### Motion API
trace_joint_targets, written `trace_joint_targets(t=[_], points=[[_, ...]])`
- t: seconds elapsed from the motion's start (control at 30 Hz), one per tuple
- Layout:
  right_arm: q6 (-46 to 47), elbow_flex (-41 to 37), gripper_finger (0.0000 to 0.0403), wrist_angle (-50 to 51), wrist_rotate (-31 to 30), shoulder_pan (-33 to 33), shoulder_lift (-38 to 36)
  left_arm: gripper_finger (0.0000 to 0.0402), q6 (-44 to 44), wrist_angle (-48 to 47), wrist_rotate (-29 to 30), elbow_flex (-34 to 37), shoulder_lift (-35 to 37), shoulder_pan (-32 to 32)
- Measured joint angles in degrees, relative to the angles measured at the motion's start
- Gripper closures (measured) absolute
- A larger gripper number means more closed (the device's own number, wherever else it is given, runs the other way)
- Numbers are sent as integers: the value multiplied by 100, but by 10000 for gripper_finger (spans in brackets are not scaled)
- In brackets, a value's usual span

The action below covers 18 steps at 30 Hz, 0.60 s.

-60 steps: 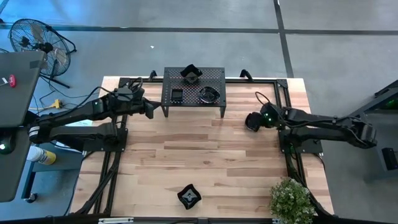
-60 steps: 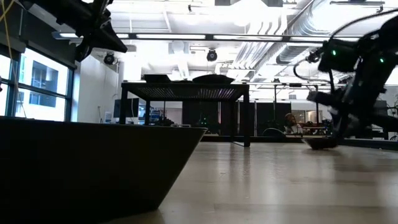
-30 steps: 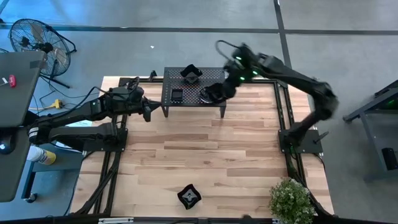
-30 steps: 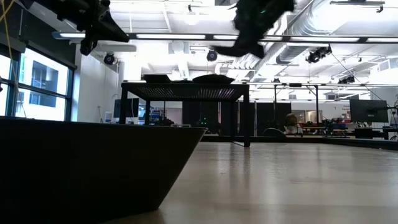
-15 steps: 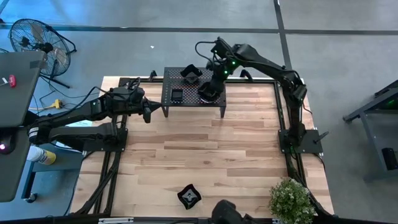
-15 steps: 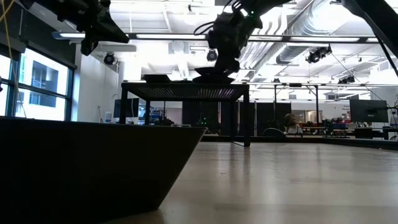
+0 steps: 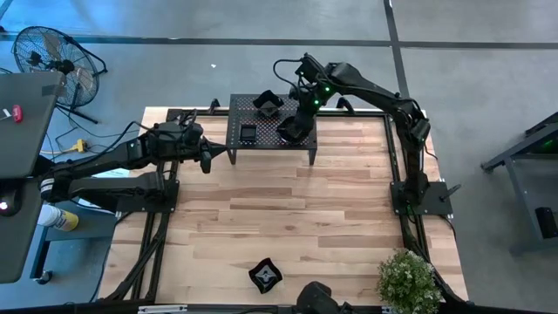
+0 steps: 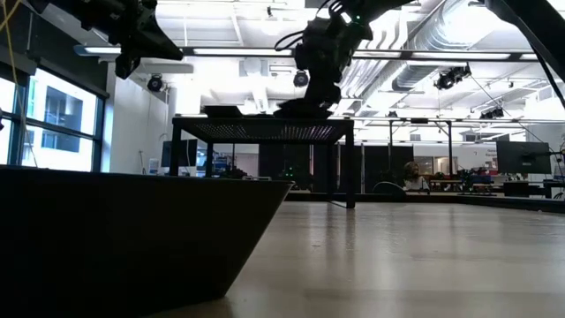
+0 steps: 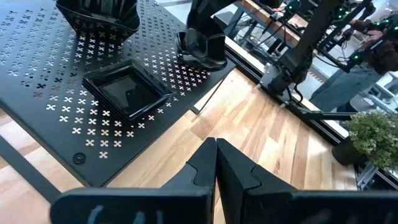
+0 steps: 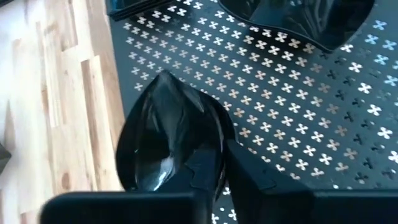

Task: Pick & Place Mini shaped plates
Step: Stack the black leaf shaped plate on top of the black leaf shaped plate on the shelf, then stack the black distorted shaped plate on top of the black distorted shaped plate on the shelf

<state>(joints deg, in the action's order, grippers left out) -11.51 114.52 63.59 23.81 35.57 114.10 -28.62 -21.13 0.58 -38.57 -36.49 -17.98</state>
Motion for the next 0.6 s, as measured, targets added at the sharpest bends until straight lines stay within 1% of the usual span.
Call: trace_joint_targets(t=[0.17,0.3,0.47,0.6], points=[[102,0,334,-2,-179,0,0,397,39,-2,0,0,0,1],[138,-4,311,-5,-184,0,-48,397,46,-2,0,0,0,2],[198,9,300,-84,-389,0,-318,397,48,-3,0,0,0,2],[249,4,309,-72,-468,-17,-702,397,48,-4,2,0,-2,2]])
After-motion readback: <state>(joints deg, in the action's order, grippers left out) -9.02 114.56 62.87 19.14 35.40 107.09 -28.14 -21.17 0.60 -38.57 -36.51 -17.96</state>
